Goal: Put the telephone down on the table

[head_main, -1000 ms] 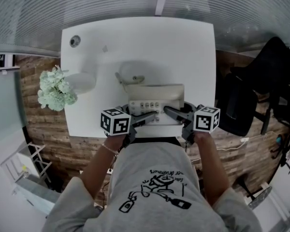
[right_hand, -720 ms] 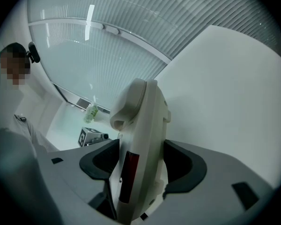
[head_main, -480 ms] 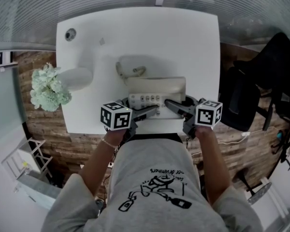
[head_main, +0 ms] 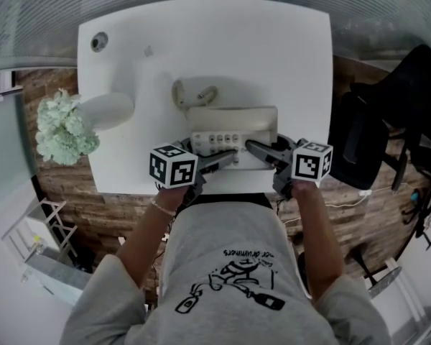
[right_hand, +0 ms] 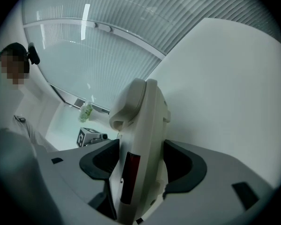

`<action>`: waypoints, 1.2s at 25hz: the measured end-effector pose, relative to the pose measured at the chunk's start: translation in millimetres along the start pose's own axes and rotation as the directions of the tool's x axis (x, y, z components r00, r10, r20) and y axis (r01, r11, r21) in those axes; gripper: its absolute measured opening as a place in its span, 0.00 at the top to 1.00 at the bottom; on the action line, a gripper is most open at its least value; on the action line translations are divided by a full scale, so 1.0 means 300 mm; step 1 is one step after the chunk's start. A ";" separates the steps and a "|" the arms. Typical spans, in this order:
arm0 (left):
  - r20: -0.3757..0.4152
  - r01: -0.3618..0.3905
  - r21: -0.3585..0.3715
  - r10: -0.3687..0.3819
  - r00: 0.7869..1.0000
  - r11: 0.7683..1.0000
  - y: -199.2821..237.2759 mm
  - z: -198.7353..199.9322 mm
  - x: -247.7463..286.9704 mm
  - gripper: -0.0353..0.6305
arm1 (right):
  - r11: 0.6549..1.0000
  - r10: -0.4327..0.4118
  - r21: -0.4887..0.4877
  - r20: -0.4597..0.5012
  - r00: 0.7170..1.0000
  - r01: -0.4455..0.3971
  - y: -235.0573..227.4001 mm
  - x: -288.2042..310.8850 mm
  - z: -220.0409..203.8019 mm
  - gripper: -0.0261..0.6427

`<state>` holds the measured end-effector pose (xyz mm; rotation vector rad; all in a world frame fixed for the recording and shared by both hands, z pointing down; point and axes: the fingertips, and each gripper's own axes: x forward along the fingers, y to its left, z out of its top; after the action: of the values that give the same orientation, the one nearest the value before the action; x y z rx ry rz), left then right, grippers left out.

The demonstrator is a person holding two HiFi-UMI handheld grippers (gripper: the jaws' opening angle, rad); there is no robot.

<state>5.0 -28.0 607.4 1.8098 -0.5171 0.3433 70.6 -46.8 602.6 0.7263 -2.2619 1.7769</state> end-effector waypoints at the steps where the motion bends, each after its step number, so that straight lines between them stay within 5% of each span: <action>1: -0.002 -0.003 -0.001 0.003 1.000 1.000 0.003 -0.003 0.002 0.37 | 1.000 0.001 0.002 -0.001 1.000 -0.001 -0.004 0.001 -0.003 0.50; 14: -0.023 -0.053 0.011 0.053 0.998 0.999 0.030 -0.029 0.023 0.35 | 0.999 0.005 0.033 -0.001 1.000 -0.005 -0.045 0.014 -0.026 0.50; 30: -0.042 -0.201 0.090 0.205 0.978 0.975 0.038 -0.036 0.024 0.24 | 0.999 0.010 0.041 0.002 1.000 -0.010 -0.044 0.009 -0.038 0.50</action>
<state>5.6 -21.7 623.5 1.8290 -0.6622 0.5585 72.6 -39.1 618.2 0.7255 -2.2406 1.8328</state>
